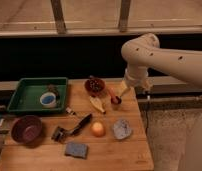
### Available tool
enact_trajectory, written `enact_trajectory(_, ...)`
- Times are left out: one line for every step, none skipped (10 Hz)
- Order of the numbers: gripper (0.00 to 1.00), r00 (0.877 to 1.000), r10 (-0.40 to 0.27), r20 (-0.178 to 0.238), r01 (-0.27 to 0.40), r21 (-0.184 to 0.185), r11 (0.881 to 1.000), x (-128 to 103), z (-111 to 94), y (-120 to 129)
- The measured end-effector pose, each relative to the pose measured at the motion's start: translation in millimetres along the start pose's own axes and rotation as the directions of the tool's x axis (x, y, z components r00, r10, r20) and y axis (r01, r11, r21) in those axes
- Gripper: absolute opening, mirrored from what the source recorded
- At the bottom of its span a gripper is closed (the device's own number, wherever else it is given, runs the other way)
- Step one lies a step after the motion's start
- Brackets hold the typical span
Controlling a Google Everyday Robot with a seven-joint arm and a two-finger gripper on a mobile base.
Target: Wipe tray with towel
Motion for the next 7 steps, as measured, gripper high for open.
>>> enact_trajectory(0.80,1.000,0.000,0.000,0.000,0.000,1.000,0.0,0.0,0.0)
enact_trajectory(0.80,1.000,0.000,0.000,0.000,0.000,1.000,0.0,0.0,0.0)
enact_trajectory(0.80,1.000,0.000,0.002,0.000,0.001,1.000,-0.2,-1.1,-0.1)
enact_trajectory(0.80,1.000,-0.003,0.003,0.003,0.002,1.000,0.0,-0.9,0.6)
enact_trajectory(0.80,0.999,-0.009,0.046,0.010,-0.014,1.000,-0.6,-1.1,8.2)
enact_trajectory(0.80,0.995,0.001,0.098,0.001,-0.024,1.000,-1.5,1.0,15.3)
enact_trajectory(0.80,0.986,0.019,0.168,-0.014,-0.032,0.999,-4.6,9.4,27.7)
